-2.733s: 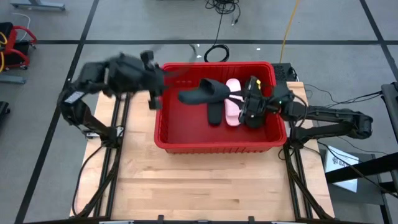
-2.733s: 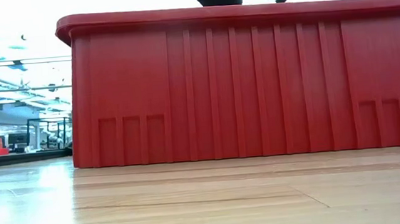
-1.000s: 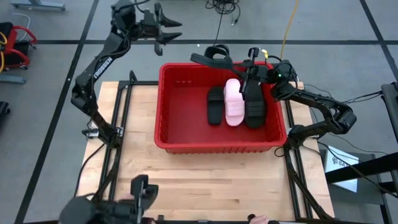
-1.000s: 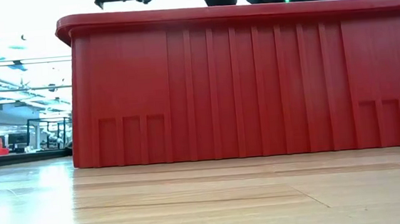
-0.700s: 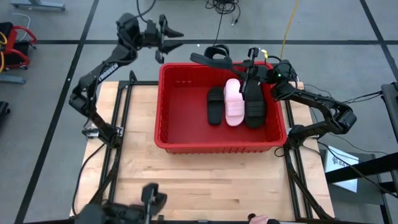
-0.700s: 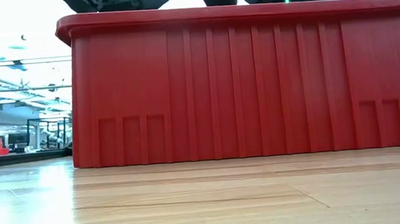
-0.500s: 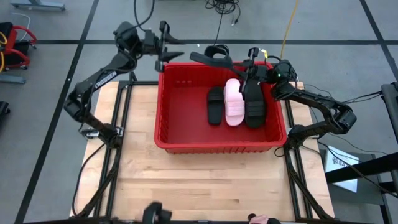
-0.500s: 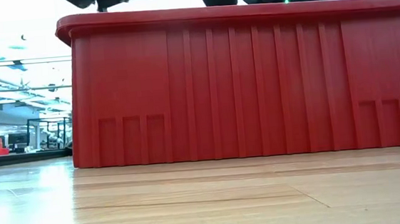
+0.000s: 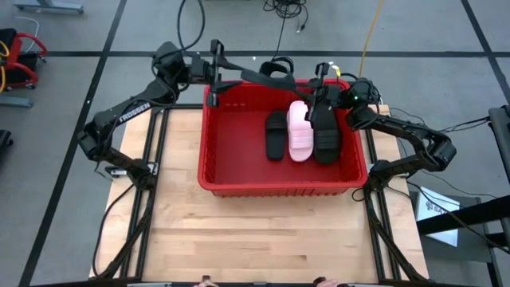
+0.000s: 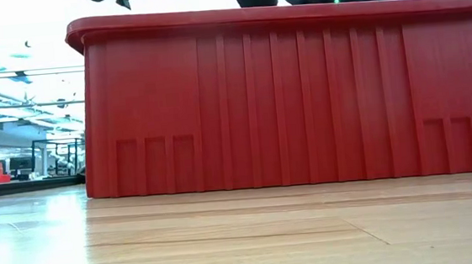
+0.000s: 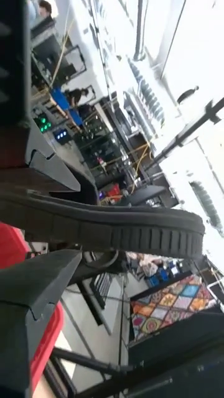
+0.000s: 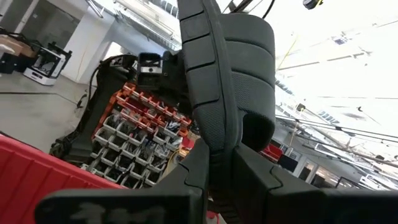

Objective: Pick and place slides into bin
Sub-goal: Put the black slide into the red organizer bin

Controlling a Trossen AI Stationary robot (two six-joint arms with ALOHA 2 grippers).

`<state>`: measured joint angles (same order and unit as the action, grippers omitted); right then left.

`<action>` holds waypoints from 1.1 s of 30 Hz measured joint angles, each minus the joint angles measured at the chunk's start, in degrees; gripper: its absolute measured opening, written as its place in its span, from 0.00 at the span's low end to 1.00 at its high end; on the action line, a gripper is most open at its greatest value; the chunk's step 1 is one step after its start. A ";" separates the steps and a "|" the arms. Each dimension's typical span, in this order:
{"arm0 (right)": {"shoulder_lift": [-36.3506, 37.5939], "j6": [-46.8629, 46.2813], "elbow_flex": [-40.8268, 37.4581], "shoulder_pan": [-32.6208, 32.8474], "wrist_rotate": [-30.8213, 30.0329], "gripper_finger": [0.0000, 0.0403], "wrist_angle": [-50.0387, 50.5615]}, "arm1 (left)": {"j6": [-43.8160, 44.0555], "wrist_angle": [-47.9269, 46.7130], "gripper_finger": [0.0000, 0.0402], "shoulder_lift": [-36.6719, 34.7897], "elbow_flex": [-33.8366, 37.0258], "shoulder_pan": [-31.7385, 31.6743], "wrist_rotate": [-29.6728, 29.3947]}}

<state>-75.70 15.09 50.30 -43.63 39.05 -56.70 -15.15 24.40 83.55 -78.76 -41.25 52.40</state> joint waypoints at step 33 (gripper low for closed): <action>-3.96 -0.15 -0.04 2.37 0.04 0.10 -2.19 | -0.69 1.10 0.41 0.09 -0.04 6.65 -1.51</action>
<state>-79.66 14.94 50.26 -41.27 39.09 -58.89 -15.84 25.50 83.64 -78.81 -34.60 50.89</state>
